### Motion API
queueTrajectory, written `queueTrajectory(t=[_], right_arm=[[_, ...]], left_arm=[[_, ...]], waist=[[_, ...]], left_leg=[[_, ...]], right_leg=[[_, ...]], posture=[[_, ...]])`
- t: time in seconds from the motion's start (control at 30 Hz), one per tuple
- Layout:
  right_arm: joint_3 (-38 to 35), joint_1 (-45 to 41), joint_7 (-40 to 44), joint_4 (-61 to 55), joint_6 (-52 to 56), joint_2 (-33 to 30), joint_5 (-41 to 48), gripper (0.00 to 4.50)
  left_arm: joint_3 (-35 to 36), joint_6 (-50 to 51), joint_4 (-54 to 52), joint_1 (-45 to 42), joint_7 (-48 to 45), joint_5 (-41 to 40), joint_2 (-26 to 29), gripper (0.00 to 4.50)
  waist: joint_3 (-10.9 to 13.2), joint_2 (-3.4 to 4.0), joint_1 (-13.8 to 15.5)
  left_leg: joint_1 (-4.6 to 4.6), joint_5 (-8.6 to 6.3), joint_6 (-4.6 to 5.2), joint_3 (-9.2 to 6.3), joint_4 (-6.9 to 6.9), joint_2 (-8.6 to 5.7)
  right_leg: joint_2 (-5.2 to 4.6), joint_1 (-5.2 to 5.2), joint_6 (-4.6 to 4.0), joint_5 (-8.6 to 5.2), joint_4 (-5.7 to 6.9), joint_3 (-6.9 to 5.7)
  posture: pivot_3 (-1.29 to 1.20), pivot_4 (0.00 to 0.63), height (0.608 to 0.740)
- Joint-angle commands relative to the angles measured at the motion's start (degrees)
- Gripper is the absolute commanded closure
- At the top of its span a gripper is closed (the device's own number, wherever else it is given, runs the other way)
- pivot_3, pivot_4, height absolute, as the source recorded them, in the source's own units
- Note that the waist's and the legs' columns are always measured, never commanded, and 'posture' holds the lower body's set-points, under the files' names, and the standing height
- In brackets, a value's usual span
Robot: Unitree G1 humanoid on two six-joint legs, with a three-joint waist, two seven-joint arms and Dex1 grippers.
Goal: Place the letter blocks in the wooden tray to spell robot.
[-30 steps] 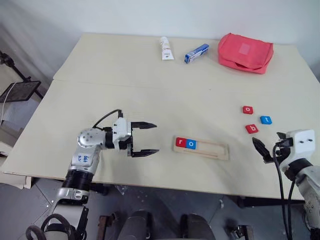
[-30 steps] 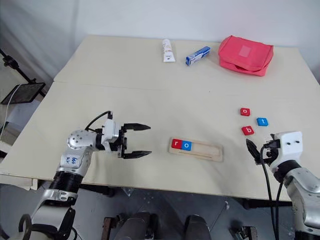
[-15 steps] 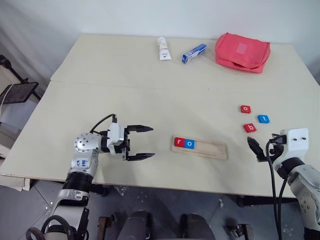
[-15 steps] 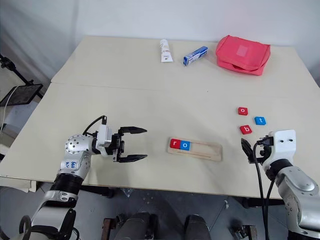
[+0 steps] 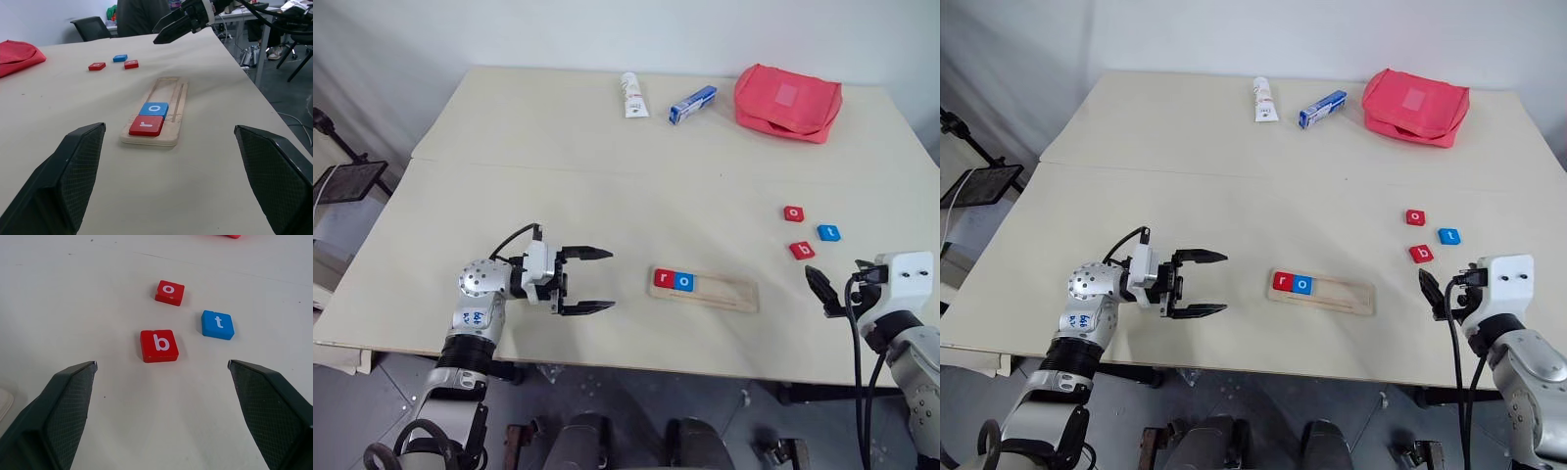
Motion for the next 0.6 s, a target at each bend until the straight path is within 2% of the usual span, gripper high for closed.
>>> queueTrajectory(t=[0.03, 0.37, 0.6], right_arm=[[-2.6, 0.3, -0.2, -2.0, -1.2, 0.2, 0.4, 0.0], [-2.3, -0.4, -0.8, -2.5, -0.6, 0.2, 0.6, 0.0], [1.7, -8.0, 2.2, 4.5, 2.9, -3.5, 0.2, 0.0]], left_arm=[[0.9, -1.0, 0.0, -1.0, -0.6, -1.3, 0.1, 0.02], [1.2, -0.9, -0.6, -0.7, -0.9, -1.6, 0.0, 0.02], [1.4, -1.5, -1.6, 0.3, -0.1, -1.9, -0.4, 0.02]], waist=[[0.0, 0.0, 0.0], [0.0, 0.0, 0.0], [0.0, 0.0, -0.2]], left_leg=[[0.0, 0.0, 0.0, 0.0, 0.0, 0.0], [0.0, 0.0, 0.0, 0.0, 0.0, -0.01], [0.01, 0.0, 0.0, 0.02, 0.0, 0.03]], right_leg=[[0.0, 0.0, 0.0, 0.0, 0.0, 0.0], [0.0, 0.0, 0.0, 0.0, 0.0, 0.01], [0.01, 0.0, 0.0, 0.0, 0.0, 0.01]], posture=[[0.0, 0.15, 0.74], [0.0, 0.15, 0.74], [0.0, 0.15, 0.74]])
